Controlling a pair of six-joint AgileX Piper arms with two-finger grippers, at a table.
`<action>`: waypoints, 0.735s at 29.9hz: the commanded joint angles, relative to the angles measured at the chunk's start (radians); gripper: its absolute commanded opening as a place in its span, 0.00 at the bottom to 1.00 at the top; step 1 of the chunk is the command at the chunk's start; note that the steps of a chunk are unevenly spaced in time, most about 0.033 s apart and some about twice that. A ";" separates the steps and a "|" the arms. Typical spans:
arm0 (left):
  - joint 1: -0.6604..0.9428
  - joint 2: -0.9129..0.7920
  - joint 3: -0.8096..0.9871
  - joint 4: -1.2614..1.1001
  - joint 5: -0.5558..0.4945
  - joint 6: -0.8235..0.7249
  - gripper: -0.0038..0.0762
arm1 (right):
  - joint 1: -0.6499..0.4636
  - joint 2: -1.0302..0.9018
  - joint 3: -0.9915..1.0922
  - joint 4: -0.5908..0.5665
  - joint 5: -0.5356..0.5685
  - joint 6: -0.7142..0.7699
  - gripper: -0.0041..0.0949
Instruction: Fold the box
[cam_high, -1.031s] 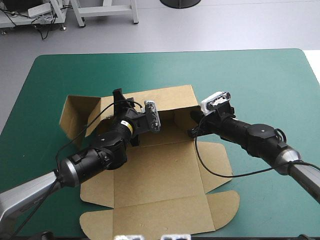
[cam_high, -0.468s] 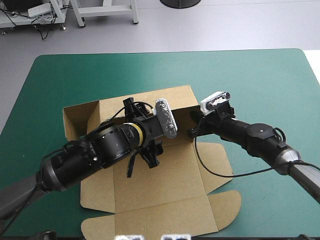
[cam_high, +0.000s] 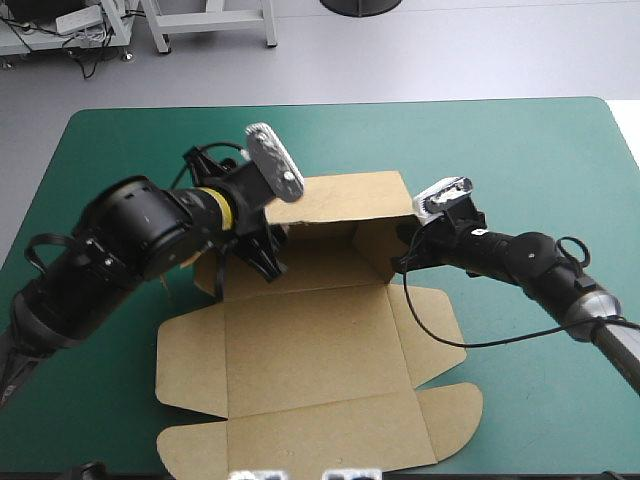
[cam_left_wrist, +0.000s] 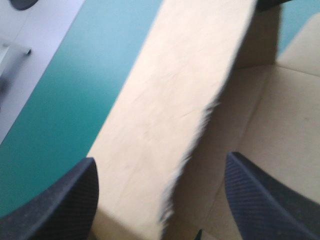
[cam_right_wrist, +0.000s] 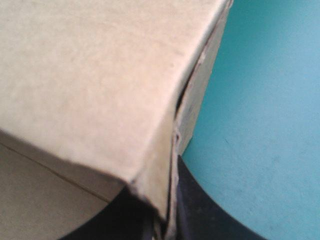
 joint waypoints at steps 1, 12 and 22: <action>0.152 -0.048 -0.042 -0.011 -0.064 -0.005 0.65 | -0.100 -0.043 -0.073 -0.166 0.160 0.107 0.02; 0.710 -0.049 -0.042 -0.382 -0.076 0.149 0.65 | -0.258 -0.045 -0.363 -0.341 0.728 0.227 0.02; 0.844 -0.049 -0.042 -0.397 -0.084 0.176 0.65 | -0.255 0.062 -0.579 -0.736 0.858 0.550 0.02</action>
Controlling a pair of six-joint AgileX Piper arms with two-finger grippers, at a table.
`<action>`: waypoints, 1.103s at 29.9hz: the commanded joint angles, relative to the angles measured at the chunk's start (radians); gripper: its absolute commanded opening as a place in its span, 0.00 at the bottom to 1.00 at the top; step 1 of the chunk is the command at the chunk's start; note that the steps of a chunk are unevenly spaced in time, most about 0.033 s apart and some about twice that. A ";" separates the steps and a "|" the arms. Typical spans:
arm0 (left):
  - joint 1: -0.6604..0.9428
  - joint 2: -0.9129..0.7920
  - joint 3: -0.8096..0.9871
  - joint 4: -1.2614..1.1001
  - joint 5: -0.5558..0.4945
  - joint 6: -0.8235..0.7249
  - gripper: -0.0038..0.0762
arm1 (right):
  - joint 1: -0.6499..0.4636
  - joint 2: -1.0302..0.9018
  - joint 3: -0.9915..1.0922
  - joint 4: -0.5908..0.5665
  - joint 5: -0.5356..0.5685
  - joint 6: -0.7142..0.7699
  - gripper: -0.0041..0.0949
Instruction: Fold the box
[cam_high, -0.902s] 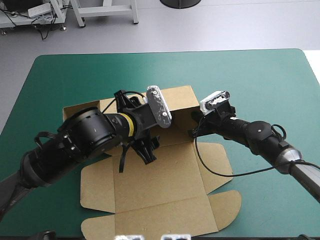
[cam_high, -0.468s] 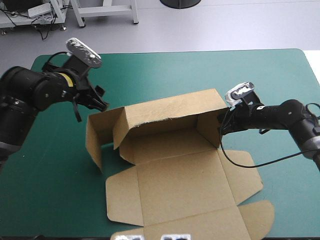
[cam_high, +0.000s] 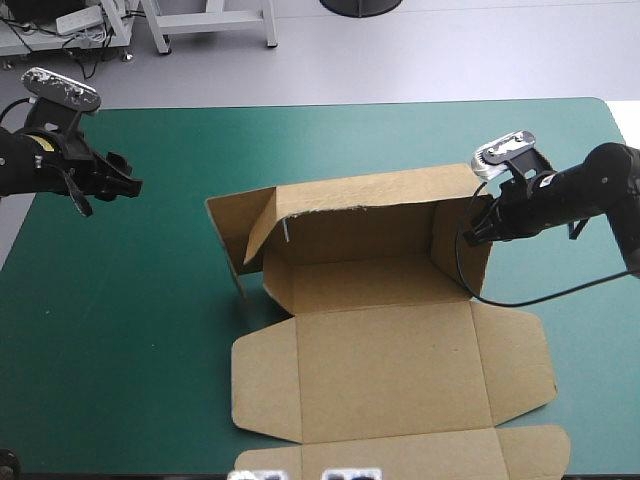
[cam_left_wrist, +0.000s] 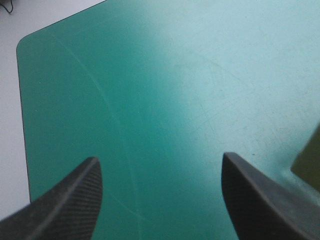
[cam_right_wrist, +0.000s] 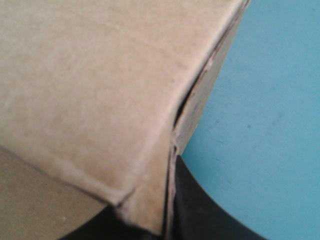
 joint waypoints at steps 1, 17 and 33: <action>0.004 -0.034 -0.030 -0.022 -0.073 0.004 0.65 | -0.006 0.049 -0.079 -0.141 0.060 0.098 0.02; 0.004 -0.032 -0.030 -0.117 -0.081 0.025 0.64 | 0.050 0.517 -0.489 -0.199 0.062 0.137 0.06; 0.004 -0.032 -0.030 -0.115 -0.048 0.041 0.64 | 0.066 0.494 -0.613 -0.120 0.063 0.248 0.82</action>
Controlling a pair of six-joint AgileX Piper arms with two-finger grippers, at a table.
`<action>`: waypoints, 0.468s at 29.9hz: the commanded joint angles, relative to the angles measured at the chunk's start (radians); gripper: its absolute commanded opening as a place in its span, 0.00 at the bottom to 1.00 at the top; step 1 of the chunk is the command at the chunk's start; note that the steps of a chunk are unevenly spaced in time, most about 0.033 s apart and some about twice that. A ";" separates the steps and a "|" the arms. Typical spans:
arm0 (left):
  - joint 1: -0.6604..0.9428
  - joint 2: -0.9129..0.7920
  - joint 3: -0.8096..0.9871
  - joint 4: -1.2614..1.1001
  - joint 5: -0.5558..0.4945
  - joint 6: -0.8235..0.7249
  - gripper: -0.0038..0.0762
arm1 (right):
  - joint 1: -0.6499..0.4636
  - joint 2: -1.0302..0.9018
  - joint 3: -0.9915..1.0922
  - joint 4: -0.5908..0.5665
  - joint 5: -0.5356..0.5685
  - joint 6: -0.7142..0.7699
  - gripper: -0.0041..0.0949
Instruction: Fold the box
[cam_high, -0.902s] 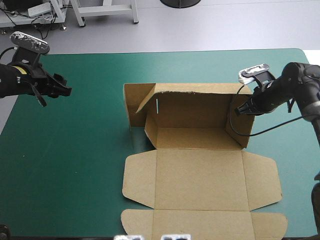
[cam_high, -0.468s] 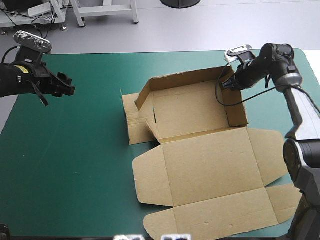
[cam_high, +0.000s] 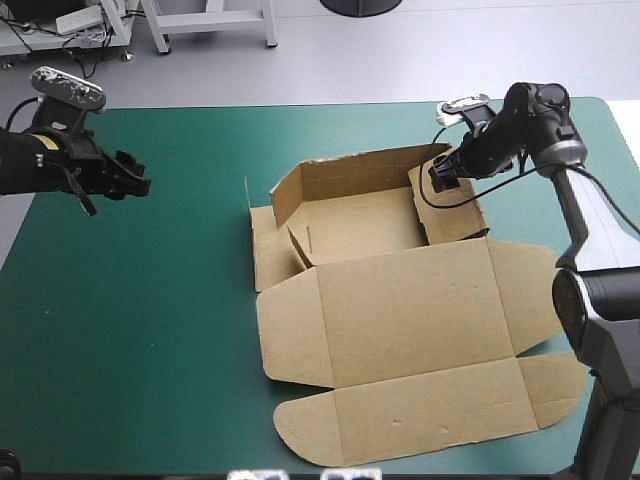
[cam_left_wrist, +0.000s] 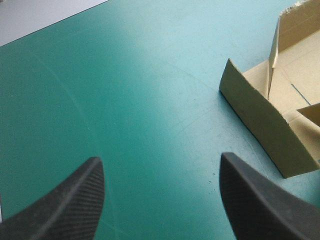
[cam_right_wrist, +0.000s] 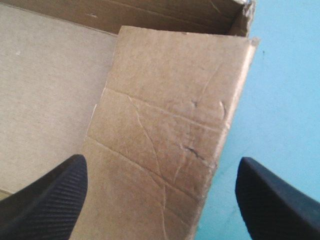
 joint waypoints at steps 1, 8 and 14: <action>-0.001 -0.032 -0.030 -0.020 -0.048 0.015 0.64 | 0.005 -0.107 -0.035 0.026 0.019 0.010 0.82; -0.001 -0.032 -0.030 -0.020 -0.050 0.020 0.64 | 0.010 -0.125 -0.003 -0.019 0.019 0.010 0.82; -0.001 -0.032 -0.028 -0.026 -0.050 0.022 0.64 | 0.010 -0.084 0.093 -0.054 0.019 0.010 0.82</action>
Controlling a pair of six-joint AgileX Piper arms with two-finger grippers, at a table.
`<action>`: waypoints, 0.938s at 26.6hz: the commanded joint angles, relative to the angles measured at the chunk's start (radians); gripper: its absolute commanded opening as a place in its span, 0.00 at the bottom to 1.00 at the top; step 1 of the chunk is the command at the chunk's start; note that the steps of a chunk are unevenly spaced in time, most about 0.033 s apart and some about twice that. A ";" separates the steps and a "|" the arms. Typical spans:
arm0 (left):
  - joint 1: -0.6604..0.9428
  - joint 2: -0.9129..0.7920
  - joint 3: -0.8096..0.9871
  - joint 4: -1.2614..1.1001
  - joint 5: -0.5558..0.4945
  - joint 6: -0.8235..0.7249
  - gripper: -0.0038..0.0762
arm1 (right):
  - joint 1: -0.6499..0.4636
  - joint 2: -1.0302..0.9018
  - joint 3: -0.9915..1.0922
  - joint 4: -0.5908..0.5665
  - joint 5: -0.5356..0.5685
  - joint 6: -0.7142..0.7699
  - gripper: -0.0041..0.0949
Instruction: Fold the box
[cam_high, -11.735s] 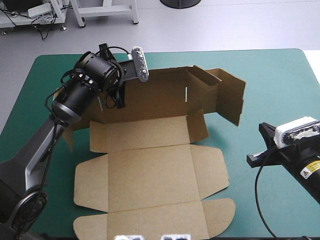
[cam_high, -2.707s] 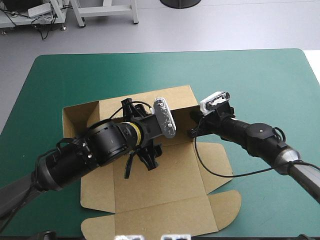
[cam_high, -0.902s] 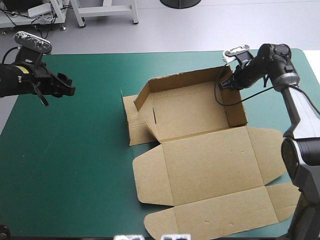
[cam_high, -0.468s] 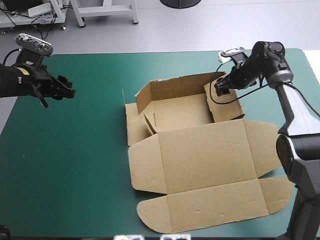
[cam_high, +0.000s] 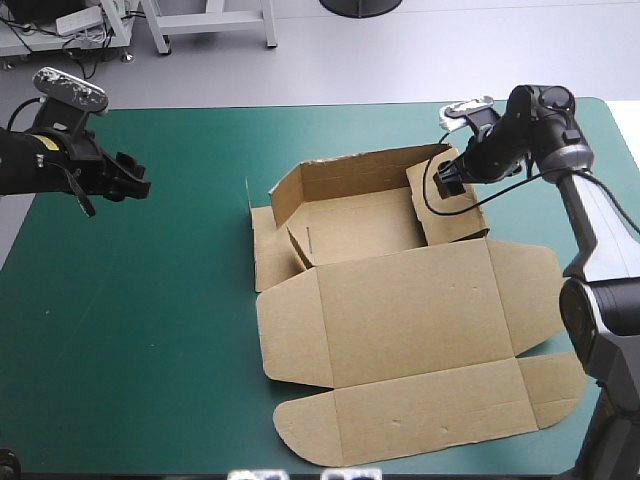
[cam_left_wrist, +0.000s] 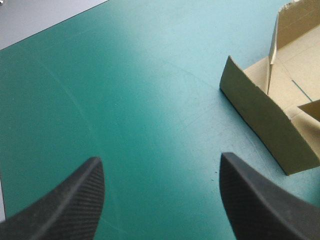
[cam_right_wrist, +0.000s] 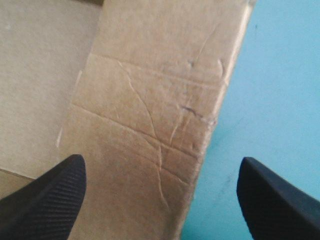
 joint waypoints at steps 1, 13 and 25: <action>-0.001 -0.030 -0.028 -0.035 -0.055 0.000 0.64 | -0.001 -0.016 0.014 0.014 0.015 -0.001 0.82; 0.000 -0.010 -0.004 -0.077 -0.049 0.004 0.64 | 0.010 0.099 -0.004 0.094 0.014 -0.010 0.04; -0.001 -0.010 0.029 -0.052 -0.057 0.006 0.64 | -0.029 -0.176 -0.202 0.288 0.017 -0.058 0.02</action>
